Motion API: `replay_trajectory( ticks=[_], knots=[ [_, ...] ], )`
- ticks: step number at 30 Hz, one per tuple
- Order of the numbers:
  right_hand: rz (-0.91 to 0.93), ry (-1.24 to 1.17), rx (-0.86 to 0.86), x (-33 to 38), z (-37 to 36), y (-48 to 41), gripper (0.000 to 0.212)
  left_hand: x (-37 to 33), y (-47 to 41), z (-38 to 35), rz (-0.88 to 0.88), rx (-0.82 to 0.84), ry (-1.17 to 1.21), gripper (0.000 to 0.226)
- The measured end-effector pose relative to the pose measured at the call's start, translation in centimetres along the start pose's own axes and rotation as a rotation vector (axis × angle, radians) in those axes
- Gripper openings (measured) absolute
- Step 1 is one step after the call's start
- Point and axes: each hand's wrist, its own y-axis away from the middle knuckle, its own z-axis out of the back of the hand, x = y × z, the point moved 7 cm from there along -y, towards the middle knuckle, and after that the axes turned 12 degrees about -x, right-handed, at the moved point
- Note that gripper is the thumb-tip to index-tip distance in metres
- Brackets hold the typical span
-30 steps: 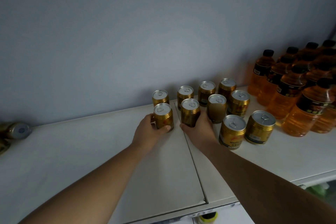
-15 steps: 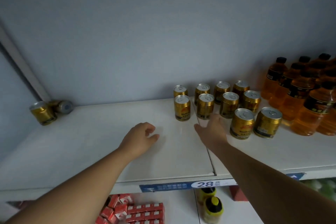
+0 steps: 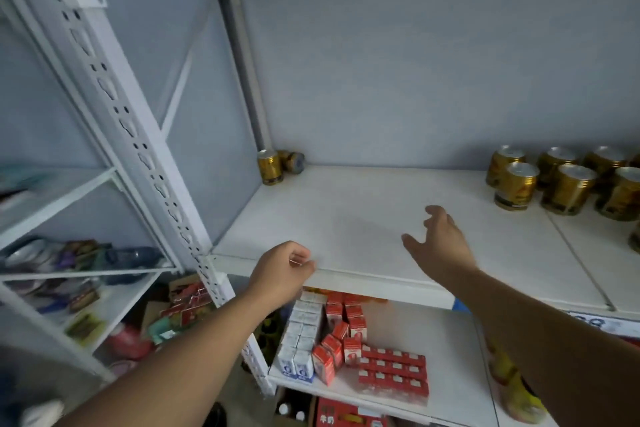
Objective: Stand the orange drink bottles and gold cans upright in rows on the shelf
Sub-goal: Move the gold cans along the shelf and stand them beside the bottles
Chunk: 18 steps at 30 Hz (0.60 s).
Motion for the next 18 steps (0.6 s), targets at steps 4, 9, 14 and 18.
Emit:
replay_trajectory(
  ticks=[4, 9, 14, 18],
  knots=[
    [0.064, 0.043, 0.047, 3.1, -2.9, 0.9, 0.072, 3.2, -0.2, 2.0, 0.047, -0.008, 0.022, 0.026],
    [0.113, 0.155, 0.071, 4.7, -5.2, -1.8, 0.061, 5.3, -3.1, 2.1, 0.070, -0.021, 0.059, 0.022],
    [0.113, 0.237, 0.103, 5.6, -8.6, -6.6, 0.058, 7.3, -8.5, 1.9, 0.102, -0.084, 0.071, 0.011],
    [0.156, 0.250, 0.151, 7.7, -12.2, -11.1, 0.056, 8.1, -13.7, 2.1, 0.135, -0.165, 0.074, 0.009]
  ],
)
